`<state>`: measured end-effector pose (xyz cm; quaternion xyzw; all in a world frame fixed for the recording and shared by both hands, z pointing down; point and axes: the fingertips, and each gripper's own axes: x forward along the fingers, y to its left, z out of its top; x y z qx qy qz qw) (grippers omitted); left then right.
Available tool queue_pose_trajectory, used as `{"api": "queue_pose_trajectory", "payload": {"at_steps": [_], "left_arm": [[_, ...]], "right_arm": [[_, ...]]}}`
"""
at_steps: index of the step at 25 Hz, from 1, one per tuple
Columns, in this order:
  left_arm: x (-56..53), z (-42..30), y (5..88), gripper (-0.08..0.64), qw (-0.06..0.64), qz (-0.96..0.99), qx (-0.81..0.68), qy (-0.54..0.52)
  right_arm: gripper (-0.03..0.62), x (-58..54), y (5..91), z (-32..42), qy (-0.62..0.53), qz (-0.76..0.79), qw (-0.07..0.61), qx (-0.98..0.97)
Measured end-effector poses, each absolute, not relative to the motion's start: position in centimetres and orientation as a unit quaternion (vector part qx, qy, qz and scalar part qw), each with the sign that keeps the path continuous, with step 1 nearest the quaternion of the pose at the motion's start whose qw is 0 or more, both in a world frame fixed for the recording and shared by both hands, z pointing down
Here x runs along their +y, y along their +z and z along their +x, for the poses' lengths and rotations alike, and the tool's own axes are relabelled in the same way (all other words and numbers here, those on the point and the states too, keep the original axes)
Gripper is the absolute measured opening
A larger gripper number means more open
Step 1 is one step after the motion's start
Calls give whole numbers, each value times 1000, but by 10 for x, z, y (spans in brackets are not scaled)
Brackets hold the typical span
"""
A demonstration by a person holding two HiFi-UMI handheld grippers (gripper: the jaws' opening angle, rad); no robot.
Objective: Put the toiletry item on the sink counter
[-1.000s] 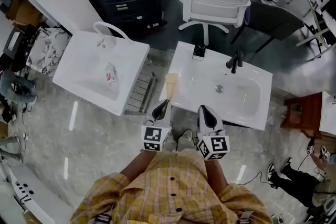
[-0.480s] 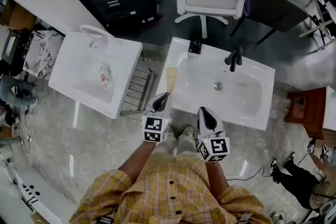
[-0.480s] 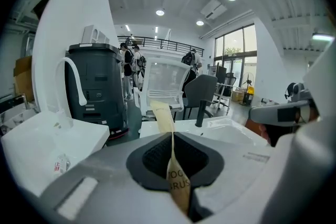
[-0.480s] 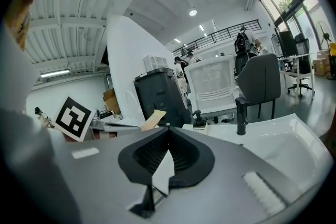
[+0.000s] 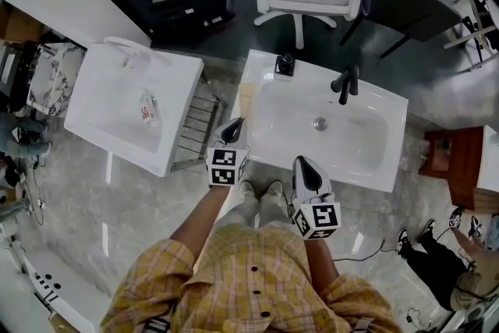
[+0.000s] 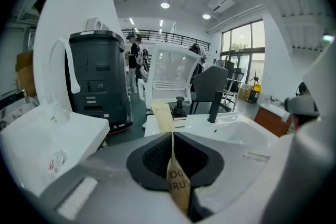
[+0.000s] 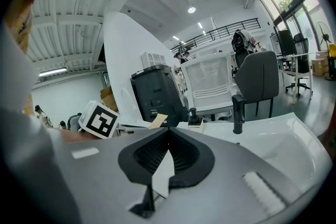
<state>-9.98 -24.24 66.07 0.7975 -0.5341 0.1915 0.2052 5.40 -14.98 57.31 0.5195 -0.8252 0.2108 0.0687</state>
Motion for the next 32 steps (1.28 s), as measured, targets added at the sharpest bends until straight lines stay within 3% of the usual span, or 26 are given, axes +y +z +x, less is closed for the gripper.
{"api": "queue_pose_trajectory", "payload": {"at_steps": [25,32], "left_arm": [[-294,-99,790,14,266,789,-490,259],[-294,-100,806,81,283,775,-489,281]], "right_arm": [[0,-150,598,64,214,535,105,-810],[0,-149,598,65,219,534,105,-810]]}}
